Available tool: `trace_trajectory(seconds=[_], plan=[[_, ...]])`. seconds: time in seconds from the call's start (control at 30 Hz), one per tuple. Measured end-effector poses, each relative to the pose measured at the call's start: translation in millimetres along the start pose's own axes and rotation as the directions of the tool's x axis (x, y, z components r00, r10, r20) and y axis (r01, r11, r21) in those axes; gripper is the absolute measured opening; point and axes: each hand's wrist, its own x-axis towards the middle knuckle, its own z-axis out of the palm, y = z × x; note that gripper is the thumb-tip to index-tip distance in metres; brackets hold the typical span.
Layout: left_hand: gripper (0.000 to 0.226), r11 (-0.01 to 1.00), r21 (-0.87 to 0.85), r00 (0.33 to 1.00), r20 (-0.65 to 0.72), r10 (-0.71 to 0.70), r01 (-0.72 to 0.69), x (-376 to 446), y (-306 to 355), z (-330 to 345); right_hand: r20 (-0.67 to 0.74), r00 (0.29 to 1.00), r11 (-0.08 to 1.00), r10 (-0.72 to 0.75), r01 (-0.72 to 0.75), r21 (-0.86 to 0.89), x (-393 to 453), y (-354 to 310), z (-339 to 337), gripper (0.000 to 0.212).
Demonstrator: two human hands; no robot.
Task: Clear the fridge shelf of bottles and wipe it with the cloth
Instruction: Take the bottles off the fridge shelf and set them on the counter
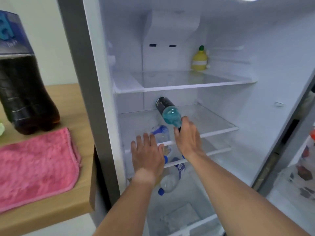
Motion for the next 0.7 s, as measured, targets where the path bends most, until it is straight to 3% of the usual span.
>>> trace_trajectory(seconds=[0.3, 0.7], plan=[[0.056, 1.000, -0.008, 0.977, 0.213, 0.008, -0.006, -23.3, -0.3, -35.3, -0.103, 0.995, 0.981, -0.013, 0.033, 0.190, -3.0, -18.0, -53.7, 0.025], [0.031, 0.985, 0.031, 0.981, 0.094, 0.168, -0.172, -110.1, 13.5, -122.4, -0.179, 0.913, 0.929, -0.367, 0.368, -0.031, -48.9, -52.8, -182.1, 0.024]])
